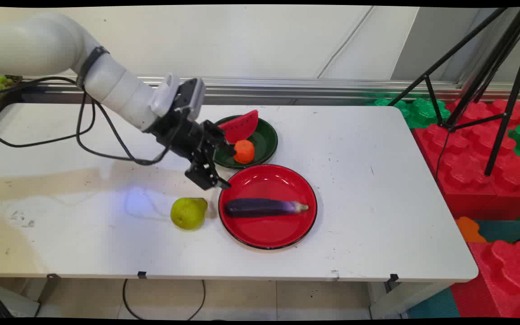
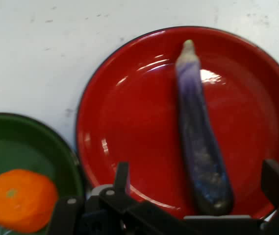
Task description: Pick up the eggplant from the red plate
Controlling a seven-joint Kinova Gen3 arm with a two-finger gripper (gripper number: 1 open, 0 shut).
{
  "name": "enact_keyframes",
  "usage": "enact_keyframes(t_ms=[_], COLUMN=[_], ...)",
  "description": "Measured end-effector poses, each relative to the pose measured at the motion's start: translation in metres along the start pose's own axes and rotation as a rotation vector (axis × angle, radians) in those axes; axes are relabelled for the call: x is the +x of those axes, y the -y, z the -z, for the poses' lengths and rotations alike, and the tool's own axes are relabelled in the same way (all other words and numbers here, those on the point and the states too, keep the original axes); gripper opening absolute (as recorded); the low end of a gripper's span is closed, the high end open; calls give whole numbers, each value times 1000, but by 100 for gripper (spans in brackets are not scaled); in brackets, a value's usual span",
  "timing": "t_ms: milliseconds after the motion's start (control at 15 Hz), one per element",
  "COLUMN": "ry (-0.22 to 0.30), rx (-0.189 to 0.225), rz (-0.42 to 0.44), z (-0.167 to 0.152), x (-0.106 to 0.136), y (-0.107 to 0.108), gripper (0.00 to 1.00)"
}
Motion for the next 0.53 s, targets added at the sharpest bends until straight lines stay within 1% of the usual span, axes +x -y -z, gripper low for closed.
enact_keyframes(t_ms=[200,533], ry=[12,47], rx=[-15,-35], rz=[-6,-5], z=[-13,-41], x=[2,-1], y=[-9,-20], gripper=[100,100])
